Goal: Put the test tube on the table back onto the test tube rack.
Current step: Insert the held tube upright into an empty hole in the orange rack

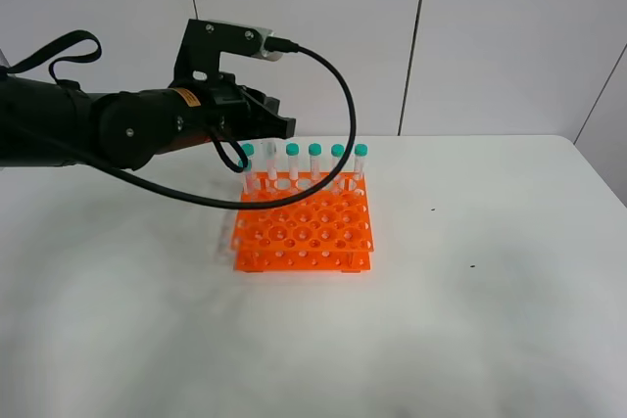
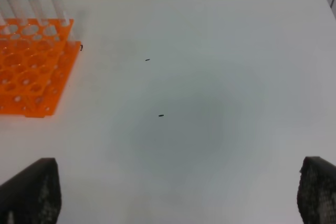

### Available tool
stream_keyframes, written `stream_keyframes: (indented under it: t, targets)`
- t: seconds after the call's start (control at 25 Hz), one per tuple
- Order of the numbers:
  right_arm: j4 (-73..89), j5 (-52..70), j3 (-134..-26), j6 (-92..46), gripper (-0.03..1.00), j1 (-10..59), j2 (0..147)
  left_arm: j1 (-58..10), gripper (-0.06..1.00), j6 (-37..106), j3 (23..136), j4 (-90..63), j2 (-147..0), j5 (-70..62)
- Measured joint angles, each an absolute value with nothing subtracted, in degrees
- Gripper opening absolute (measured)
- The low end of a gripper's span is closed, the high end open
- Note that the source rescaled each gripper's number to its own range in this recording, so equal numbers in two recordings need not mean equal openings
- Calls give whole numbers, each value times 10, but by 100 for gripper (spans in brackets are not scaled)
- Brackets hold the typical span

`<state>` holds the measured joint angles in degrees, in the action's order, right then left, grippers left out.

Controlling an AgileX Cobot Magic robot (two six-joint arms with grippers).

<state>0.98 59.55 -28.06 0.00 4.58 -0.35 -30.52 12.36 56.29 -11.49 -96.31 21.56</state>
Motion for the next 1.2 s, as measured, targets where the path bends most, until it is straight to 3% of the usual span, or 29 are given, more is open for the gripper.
stream_keyframes:
  t: [0.48,0.72,1.2]
  targets:
    - [10,596,-281,0,100,46,-3,-333,2,114,563,-113,-993,258]
    - [10,596,-281,0,100,46,-3,-299,2,106,563,-115,-1025,278]
    - [10,596,-281,0,100,46,-3,-298,2,74,563,-115,-1053,297]
